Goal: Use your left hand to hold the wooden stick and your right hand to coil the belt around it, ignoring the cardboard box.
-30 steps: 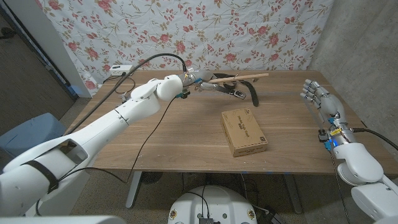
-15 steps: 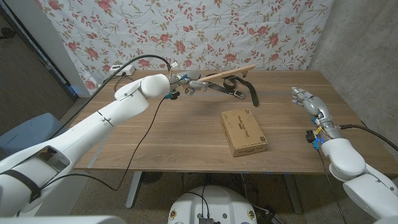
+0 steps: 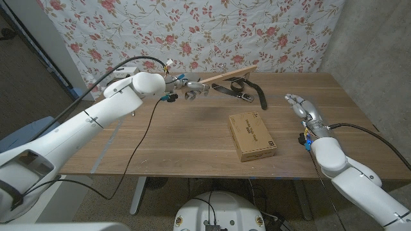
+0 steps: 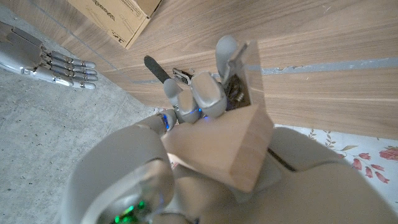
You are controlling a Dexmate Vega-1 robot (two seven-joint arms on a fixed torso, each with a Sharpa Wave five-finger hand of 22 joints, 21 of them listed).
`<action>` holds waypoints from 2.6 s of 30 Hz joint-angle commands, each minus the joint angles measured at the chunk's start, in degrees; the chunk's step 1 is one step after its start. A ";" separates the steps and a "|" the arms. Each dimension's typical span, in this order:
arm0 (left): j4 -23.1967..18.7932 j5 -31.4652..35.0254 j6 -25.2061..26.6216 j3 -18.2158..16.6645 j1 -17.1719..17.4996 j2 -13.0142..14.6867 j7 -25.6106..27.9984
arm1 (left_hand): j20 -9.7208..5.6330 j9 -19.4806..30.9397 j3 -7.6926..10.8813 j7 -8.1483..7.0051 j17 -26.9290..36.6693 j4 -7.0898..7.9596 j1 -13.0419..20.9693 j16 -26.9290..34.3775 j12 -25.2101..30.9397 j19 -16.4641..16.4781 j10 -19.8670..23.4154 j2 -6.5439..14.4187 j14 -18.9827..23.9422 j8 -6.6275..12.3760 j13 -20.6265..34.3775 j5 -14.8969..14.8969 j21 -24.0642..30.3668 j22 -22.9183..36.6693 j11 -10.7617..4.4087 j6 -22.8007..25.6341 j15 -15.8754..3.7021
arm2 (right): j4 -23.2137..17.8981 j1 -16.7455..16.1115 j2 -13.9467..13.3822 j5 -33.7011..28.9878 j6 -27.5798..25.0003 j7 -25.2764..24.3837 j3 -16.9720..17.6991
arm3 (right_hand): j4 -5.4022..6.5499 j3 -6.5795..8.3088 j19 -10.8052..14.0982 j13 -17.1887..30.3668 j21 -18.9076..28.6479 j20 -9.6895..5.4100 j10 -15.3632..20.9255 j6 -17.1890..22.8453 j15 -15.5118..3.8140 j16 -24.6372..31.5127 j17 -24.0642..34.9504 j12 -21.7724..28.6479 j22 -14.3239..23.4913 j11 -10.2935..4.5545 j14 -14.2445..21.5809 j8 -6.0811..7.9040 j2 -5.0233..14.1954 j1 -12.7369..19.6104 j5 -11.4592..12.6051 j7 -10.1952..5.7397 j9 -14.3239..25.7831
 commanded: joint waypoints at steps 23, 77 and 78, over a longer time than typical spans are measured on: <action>-4.37 -14.53 4.28 -4.65 6.04 8.67 5.02 | -0.24 -0.51 1.86 2.81 -0.68 -0.34 -1.82 -1.50 0.30 -1.29 -0.48 -0.03 -0.13 -0.01 0.10 -1.30 2.46 -1.77 0.14 2.02 0.09 | 14.33 27.01 4.32 -11.87 -23.60 -4.84 -26.22 | -0.95 -2.61 -0.43 0.49 -1.59 0.62 -4.28 -1.40 -1.57 -0.25 1.75 -1.26 0.29 -0.65 -3.71 -0.77 -3.36 -1.35 -1.54 0.01 0.33; -11.59 -24.20 3.07 -12.49 17.25 16.05 15.27 | -0.39 -1.28 4.96 2.87 -0.07 -0.47 -4.77 -2.29 0.26 -3.15 -0.65 -0.19 0.23 1.39 0.10 -3.37 8.01 -6.06 0.08 1.70 0.06 | 41.86 47.59 14.70 -13.57 -40.49 -3.42 -40.75 | -3.44 -5.29 -4.13 2.18 -5.65 0.88 -10.77 -8.56 -3.47 1.48 4.85 -0.24 0.38 0.16 -6.21 -1.11 -6.62 1.47 0.78 3.41 0.64; -11.67 -24.25 3.10 -12.53 17.32 16.12 15.30 | -0.48 -1.43 4.99 2.80 -0.19 -0.47 -4.81 -2.34 0.29 -3.29 -0.53 -0.20 0.33 1.36 0.10 -3.39 8.19 -5.89 0.12 1.78 0.11 | 42.28 47.88 14.85 -13.52 -40.77 -3.40 -40.99 | -3.39 -5.33 -4.51 2.29 -5.86 0.74 -10.91 -8.63 -3.21 1.60 5.09 -0.16 0.38 0.24 -6.31 -1.08 -6.52 1.46 0.84 3.70 0.64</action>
